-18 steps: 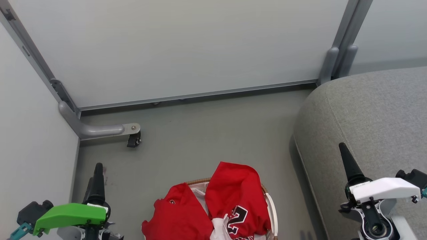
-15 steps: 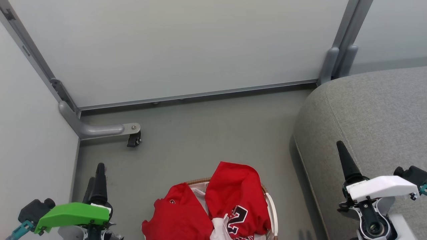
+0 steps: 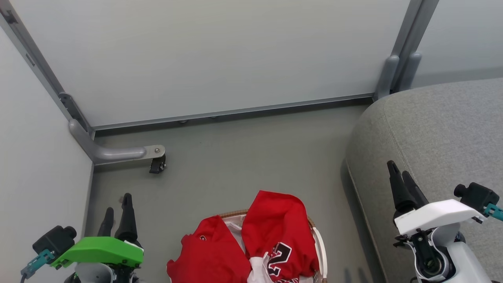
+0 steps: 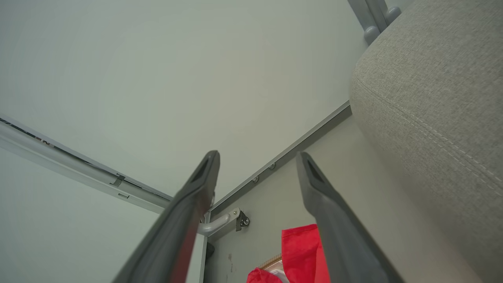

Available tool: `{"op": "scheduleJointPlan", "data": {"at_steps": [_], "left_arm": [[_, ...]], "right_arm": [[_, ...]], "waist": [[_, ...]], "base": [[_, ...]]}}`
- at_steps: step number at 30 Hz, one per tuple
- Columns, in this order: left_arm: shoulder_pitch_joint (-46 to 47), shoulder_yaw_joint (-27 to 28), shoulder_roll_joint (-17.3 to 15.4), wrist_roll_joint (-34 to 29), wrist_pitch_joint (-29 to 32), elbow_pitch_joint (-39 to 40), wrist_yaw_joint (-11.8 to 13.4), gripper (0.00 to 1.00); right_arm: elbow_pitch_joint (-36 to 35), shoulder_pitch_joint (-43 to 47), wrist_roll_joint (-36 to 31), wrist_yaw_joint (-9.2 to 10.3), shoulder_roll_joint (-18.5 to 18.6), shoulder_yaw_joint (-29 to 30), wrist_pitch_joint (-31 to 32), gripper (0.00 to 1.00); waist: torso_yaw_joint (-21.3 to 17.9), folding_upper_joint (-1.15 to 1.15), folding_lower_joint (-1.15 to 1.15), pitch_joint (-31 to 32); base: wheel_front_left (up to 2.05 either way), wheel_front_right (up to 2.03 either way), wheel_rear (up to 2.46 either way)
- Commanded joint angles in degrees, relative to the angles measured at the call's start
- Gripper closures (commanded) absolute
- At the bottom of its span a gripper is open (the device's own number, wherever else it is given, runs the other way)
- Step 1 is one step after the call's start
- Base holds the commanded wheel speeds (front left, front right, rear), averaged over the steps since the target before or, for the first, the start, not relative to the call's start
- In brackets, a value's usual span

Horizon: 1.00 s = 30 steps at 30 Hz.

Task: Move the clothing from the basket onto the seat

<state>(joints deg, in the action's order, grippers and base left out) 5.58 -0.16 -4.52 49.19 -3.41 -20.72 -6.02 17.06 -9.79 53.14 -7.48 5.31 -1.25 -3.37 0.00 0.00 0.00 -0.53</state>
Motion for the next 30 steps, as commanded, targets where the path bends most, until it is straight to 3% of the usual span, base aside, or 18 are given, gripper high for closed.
{"op": "scheduleJointPlan", "data": {"at_steps": [1, 30], "left_arm": [[1.4, -0.5, -0.8, -2.5, -0.7, 0.3, 0.4, 0.00], [0.7, -4.5, -0.2, -21.2, -5.5, -1.3, 1.9, 0.00]], "right_arm": [[-0.3, -1.4, -2.6, -0.01, 0.4, -0.4, -0.7, 0.00], [1.7, -0.4, -23.7, -0.01, -0.4, -2.2, -5.5, 0.00]], "waist": [[0.0, 0.00, 0.00, 0.1], [-0.2, 0.00, 0.00, -0.3]], "base": [[0.00, 0.00, 0.00], [0.00, 0.00, 0.00]]}}
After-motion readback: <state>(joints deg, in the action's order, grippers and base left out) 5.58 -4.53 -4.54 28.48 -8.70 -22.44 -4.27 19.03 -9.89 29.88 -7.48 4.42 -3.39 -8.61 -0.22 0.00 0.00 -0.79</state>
